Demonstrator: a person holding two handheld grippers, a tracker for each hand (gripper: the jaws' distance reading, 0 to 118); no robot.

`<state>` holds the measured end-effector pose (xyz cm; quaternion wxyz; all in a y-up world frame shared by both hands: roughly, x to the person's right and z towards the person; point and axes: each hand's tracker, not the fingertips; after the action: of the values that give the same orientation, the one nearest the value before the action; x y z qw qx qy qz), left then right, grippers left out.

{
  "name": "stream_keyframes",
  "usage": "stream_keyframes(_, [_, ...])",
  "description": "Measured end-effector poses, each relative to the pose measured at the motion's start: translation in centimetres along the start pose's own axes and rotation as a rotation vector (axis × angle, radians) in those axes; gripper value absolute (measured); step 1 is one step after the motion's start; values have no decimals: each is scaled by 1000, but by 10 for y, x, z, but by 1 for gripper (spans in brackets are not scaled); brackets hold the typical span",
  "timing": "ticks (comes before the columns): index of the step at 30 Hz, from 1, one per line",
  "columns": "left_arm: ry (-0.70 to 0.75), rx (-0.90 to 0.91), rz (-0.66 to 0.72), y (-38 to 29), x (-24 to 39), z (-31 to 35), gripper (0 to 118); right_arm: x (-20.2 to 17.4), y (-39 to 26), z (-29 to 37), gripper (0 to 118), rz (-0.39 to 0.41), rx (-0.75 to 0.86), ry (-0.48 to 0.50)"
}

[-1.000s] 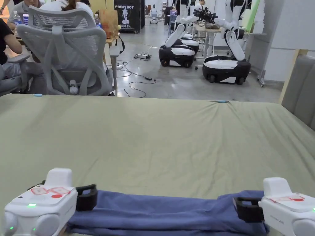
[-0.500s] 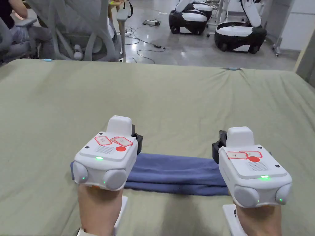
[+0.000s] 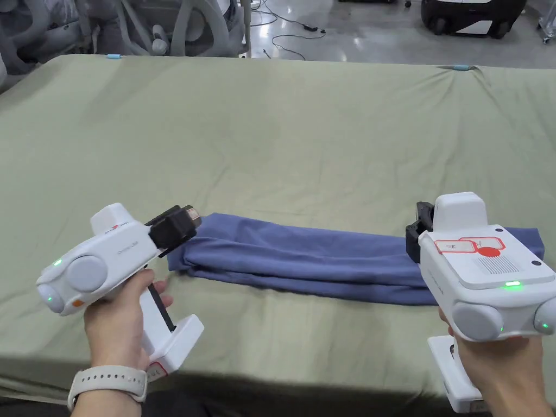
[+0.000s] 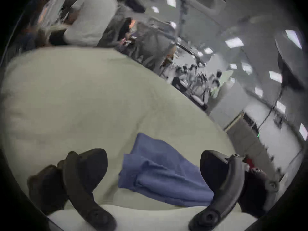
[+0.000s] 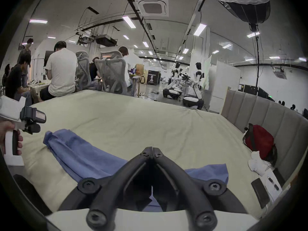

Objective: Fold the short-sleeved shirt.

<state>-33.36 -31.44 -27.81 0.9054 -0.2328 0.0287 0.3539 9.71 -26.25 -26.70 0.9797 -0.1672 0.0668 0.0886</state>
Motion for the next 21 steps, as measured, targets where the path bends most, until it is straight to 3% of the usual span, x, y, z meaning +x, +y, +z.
stream_keyframes(3, [-34,-73,175,0,-23,-26,118,1,-1,-5,0,-9,-9,0])
stream_keyframes(6, [-273,-264,446,-23,-41,-67,118,5,-2,-8,0,-9,-17,-9])
stream_keyframes(8, [-350,-203,461,-37,-40,-77,117,9,-2,-9,0,-14,-24,-14])
stream_keyframes(9, [-347,-169,410,-36,-31,-79,106,11,-2,-10,0,-15,-26,-17])
stream_keyframes(11, [-329,-191,404,-38,-25,-83,26,11,-2,-10,0,-15,-29,-22])
stream_keyframes(12, [-282,-236,427,-41,-26,-88,11,12,-2,-11,0,-15,-32,-23])
stream_keyframes(14, [-180,-244,373,-43,-15,-85,14,10,-3,-12,0,-16,-36,-21])
stream_keyframes(18, [-141,-87,233,-16,-17,-56,13,5,-3,-14,0,-11,-42,-16])
stream_keyframes(21, [-7,-7,-6,8,-11,-36,13,-1,-3,-16,0,-7,-48,-7])
